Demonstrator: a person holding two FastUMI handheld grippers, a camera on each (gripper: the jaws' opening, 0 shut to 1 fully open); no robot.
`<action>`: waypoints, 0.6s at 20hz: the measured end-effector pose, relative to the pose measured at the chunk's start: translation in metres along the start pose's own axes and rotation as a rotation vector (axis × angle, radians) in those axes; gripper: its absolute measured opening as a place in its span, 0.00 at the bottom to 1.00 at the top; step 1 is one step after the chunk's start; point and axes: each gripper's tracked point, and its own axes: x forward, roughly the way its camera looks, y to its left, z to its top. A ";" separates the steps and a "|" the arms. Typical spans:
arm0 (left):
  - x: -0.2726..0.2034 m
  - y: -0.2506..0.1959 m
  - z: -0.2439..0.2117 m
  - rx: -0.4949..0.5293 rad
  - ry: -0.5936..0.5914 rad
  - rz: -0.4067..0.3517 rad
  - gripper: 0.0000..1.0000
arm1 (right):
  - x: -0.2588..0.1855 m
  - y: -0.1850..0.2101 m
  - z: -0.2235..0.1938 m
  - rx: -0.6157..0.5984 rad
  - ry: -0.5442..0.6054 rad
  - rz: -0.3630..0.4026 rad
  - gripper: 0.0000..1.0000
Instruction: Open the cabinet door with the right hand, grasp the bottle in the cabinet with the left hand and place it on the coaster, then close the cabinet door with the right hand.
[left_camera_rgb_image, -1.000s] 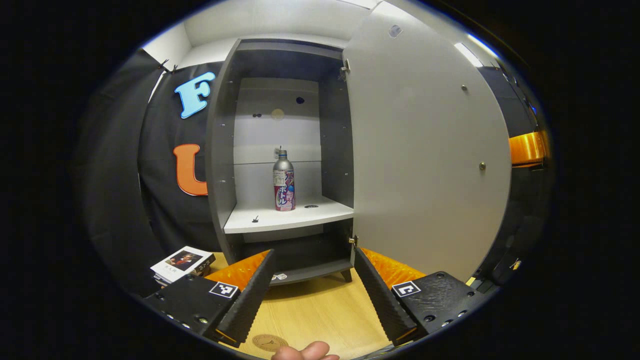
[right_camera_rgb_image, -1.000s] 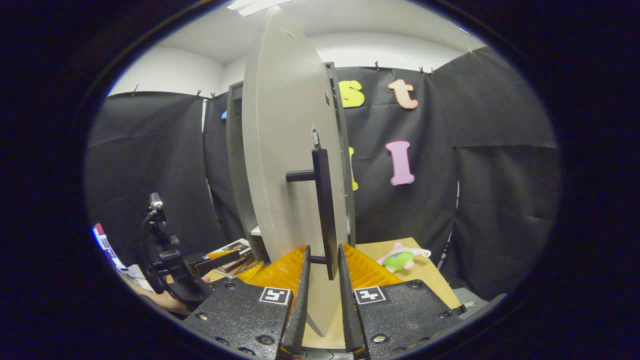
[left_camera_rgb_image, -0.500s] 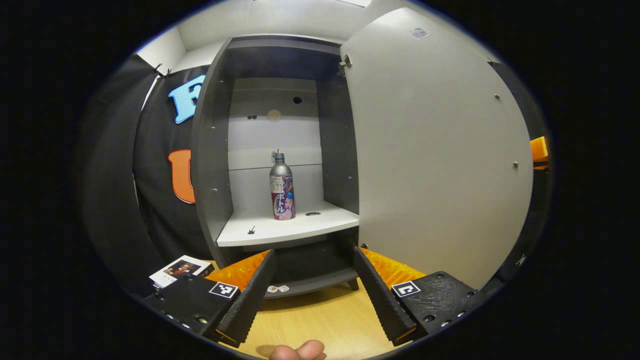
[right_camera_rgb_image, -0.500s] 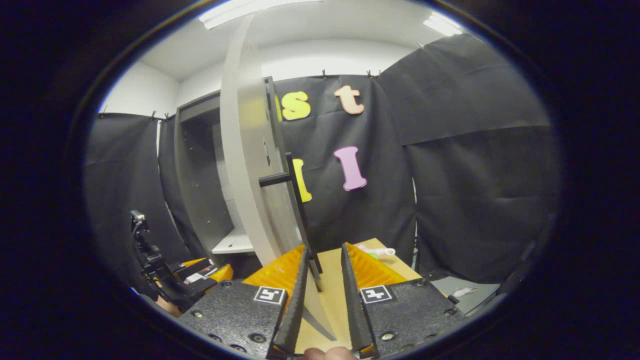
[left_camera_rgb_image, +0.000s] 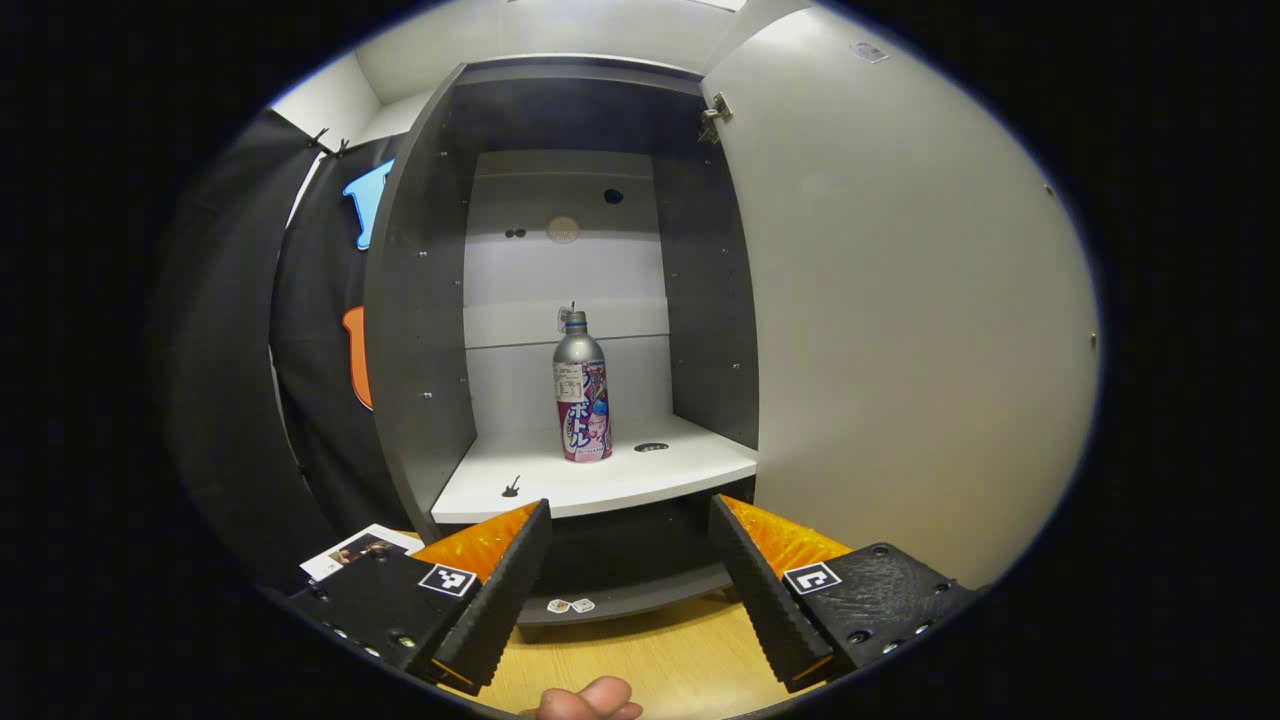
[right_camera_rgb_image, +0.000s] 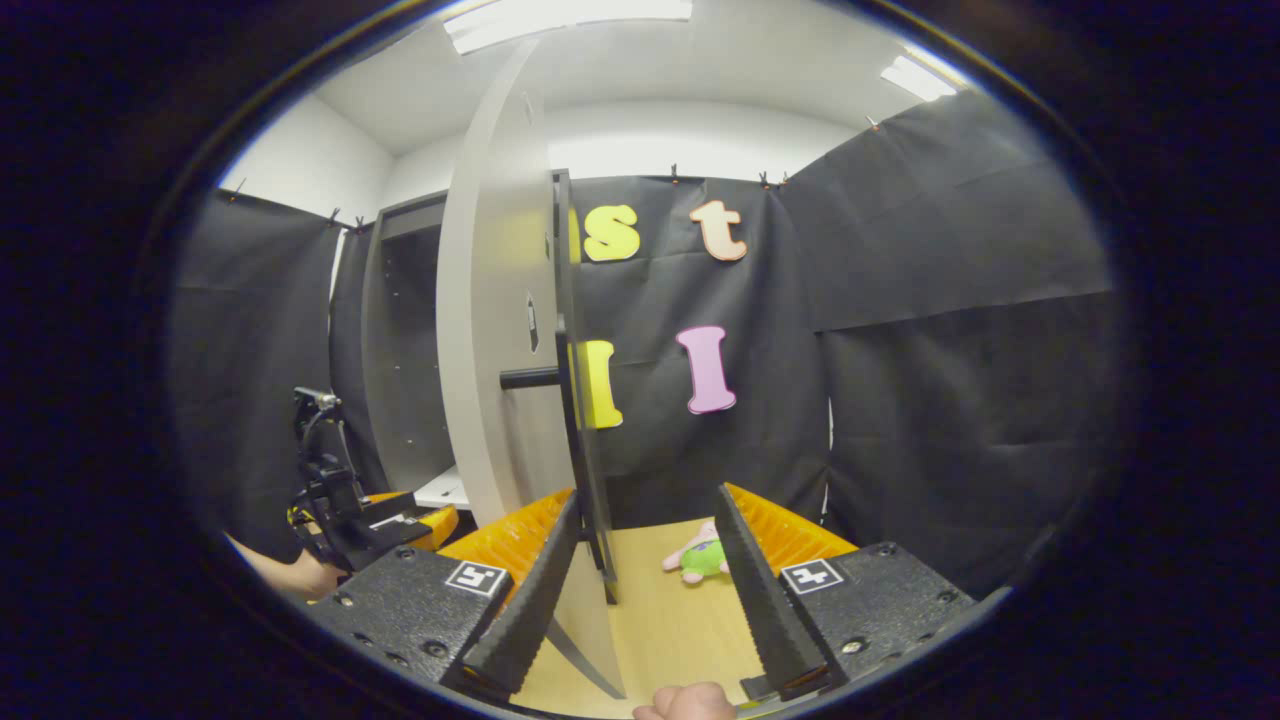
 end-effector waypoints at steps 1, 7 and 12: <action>0.008 0.002 0.000 0.003 0.001 0.005 0.96 | 0.003 -0.002 0.001 0.000 -0.002 0.004 0.89; 0.065 0.026 0.017 0.006 -0.018 0.095 0.96 | 0.005 0.000 -0.001 0.029 0.004 0.042 0.93; 0.118 0.051 0.028 -0.035 0.003 0.166 0.97 | 0.010 0.000 -0.001 -0.028 0.016 0.051 0.90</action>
